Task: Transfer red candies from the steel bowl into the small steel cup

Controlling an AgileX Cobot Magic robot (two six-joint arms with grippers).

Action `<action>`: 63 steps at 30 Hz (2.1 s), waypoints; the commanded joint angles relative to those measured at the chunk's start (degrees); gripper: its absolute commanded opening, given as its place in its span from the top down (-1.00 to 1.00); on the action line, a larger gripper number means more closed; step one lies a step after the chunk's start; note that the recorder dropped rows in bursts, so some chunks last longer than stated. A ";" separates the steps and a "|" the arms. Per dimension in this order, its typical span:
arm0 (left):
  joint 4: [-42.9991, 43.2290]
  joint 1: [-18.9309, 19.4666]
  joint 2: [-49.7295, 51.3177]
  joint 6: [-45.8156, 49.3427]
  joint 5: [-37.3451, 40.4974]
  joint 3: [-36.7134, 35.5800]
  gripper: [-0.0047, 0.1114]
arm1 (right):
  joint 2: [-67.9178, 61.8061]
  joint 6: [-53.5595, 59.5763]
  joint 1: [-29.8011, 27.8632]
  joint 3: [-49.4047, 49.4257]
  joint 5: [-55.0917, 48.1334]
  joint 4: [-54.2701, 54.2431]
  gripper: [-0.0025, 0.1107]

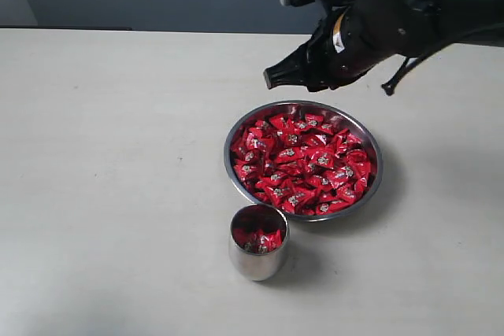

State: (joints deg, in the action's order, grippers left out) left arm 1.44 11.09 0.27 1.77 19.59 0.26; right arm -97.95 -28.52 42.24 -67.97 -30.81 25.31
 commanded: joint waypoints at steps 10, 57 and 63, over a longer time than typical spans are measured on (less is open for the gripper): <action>0.11 -0.38 -0.27 -0.08 -0.45 -0.26 0.91 | -16.13 5.80 -1.98 -10.04 -3.74 -5.66 0.40; 0.11 -0.38 -0.27 -0.08 -0.45 -0.26 0.91 | -22.39 13.57 -2.23 -10.14 -1.26 -11.02 0.97; 0.11 -0.38 -0.27 -0.08 -0.45 -0.26 0.91 | -20.09 13.57 -2.23 -10.14 -1.85 -10.79 0.97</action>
State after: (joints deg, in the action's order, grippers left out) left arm 1.44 11.09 0.27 1.77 19.59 0.26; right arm -119.99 -15.30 40.30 -77.78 -32.53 13.95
